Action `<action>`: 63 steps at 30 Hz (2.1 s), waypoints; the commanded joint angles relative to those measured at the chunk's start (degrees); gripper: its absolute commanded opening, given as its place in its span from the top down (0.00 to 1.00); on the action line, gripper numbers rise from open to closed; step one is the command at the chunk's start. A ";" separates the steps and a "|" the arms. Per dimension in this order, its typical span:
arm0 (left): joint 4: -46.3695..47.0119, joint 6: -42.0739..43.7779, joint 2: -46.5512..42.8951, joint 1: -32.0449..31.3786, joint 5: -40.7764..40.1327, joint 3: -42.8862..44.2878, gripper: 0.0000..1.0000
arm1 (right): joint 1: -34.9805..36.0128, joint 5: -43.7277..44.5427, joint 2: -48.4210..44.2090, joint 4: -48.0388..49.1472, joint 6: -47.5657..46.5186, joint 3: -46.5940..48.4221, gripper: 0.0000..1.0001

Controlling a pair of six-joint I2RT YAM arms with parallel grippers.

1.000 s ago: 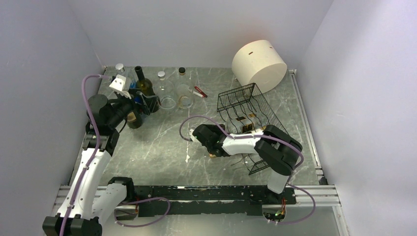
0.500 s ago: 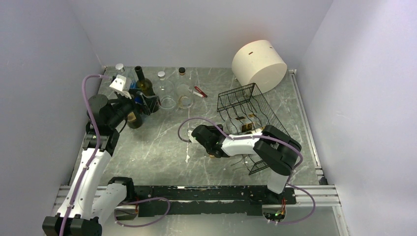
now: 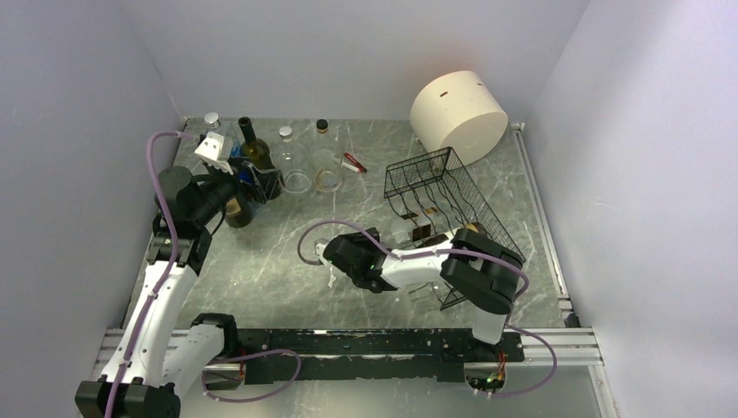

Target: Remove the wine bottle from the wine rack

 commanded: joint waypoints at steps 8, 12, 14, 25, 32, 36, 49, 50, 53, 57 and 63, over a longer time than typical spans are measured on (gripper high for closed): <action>0.23 0.43 -0.12 -0.45 -0.73 0.71 0.12 | 7.48 0.46 -3.05 -5.57 12.56 10.72 1.00; 0.21 0.36 -0.22 -0.45 -0.69 0.64 0.12 | 8.93 -2.92 -5.86 -8.56 17.24 14.40 1.00; 0.20 0.35 -0.17 -0.44 -0.71 0.68 0.12 | 9.40 -5.38 -7.78 -9.07 19.59 15.31 1.00; 0.19 0.26 0.22 -0.45 -0.40 0.67 0.12 | 9.56 -15.41 -19.85 -0.46 32.53 13.71 1.00; 0.25 0.19 0.31 -0.45 -0.34 0.63 0.12 | 8.15 -18.29 -23.38 6.57 38.75 11.92 1.00; 0.02 0.45 0.23 -0.45 0.21 0.65 0.10 | 5.81 -19.49 -24.41 10.33 43.64 8.26 1.00; 0.49 1.30 0.56 -1.36 2.48 0.36 0.07 | -0.36 -17.39 -27.30 10.89 58.49 -0.63 0.96; 0.52 1.40 0.72 -1.53 2.48 0.43 0.08 | -0.67 -17.15 -27.14 10.52 58.83 -0.69 0.93; -0.47 1.86 1.46 -2.85 1.28 0.89 0.08 | -0.80 -16.29 -25.79 7.64 59.38 0.82 0.80; -3.62 3.03 3.25 -6.42 0.32 2.22 0.09 | -0.79 -16.50 -25.68 6.08 59.25 1.61 0.68; -7.49 -1.03 2.10 -8.79 2.16 1.29 0.10 | -0.73 -17.33 -28.12 4.02 58.74 1.98 0.36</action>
